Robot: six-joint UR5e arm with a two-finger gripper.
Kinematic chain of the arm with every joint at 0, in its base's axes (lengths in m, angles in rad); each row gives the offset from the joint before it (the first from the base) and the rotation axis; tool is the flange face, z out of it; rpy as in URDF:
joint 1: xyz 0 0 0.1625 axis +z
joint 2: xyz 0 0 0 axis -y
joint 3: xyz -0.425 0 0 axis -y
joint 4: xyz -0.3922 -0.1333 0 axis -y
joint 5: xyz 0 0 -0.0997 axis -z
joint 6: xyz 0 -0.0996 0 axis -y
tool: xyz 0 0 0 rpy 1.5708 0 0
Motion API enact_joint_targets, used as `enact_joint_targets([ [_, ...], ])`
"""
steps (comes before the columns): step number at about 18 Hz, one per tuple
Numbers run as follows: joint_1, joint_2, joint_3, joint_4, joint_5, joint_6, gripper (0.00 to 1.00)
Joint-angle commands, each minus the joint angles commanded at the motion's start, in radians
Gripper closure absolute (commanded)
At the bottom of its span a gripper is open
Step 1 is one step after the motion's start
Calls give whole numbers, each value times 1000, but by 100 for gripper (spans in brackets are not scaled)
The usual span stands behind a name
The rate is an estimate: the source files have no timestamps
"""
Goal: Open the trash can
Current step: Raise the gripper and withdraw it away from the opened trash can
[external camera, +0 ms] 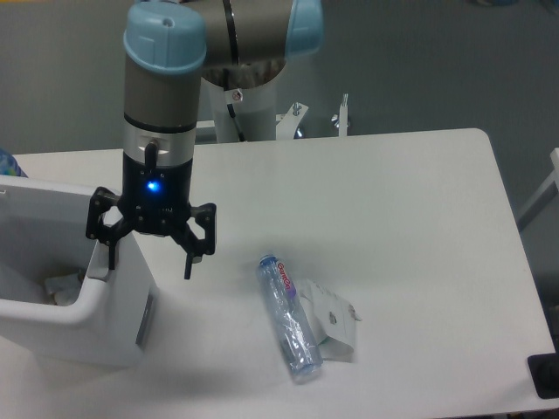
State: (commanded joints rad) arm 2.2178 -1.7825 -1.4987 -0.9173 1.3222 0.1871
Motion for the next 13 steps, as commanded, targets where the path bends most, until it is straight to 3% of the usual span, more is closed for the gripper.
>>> enact_joint_targets([
  [3, 126, 6, 9, 6, 2, 63, 0],
  [8, 298, -32, -9, 8, 5, 363, 0],
  [10, 338, -67, -12, 8, 9, 506, 0],
  [13, 378, -113, -17, 12, 87, 613, 0],
])
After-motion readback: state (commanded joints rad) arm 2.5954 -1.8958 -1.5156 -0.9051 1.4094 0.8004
